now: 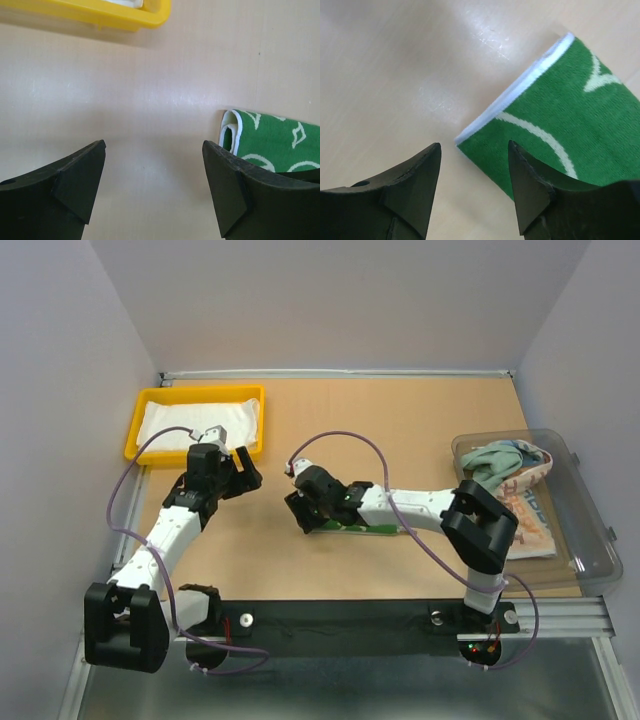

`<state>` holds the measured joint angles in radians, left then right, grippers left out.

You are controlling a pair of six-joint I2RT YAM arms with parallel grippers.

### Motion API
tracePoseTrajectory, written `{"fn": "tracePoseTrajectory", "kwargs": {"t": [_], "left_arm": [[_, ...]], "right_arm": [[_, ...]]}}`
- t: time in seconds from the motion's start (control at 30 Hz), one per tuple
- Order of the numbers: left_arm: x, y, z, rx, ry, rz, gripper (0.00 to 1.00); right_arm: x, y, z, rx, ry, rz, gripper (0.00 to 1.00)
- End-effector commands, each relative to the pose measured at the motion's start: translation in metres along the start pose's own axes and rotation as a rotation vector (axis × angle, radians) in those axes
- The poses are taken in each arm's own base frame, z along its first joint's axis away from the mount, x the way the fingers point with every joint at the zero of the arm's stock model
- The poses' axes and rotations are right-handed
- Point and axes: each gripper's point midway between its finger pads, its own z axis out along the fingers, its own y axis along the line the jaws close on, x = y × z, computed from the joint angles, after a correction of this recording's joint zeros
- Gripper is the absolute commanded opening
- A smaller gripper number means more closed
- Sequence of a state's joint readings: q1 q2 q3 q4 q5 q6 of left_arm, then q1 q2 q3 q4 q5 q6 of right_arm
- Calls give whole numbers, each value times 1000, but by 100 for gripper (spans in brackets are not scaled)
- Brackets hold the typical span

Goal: Fold and stack the towels
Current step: Neatly place the folded towel into the bin

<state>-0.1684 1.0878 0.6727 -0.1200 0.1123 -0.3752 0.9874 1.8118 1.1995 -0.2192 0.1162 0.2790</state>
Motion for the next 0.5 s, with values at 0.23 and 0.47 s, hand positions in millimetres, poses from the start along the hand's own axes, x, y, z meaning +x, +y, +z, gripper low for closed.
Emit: {"fn": "tracePoseTrajectory", "kwargs": {"t": [0.23,0.47], "left_arm": [[-6,0,-4,32,-30,34,90],[0,-7,-3,78,-11,13,90]], "right_arm": [[18,9,36,119,41,-136,57],[69,-1,43,169,159,-154,52]]}}
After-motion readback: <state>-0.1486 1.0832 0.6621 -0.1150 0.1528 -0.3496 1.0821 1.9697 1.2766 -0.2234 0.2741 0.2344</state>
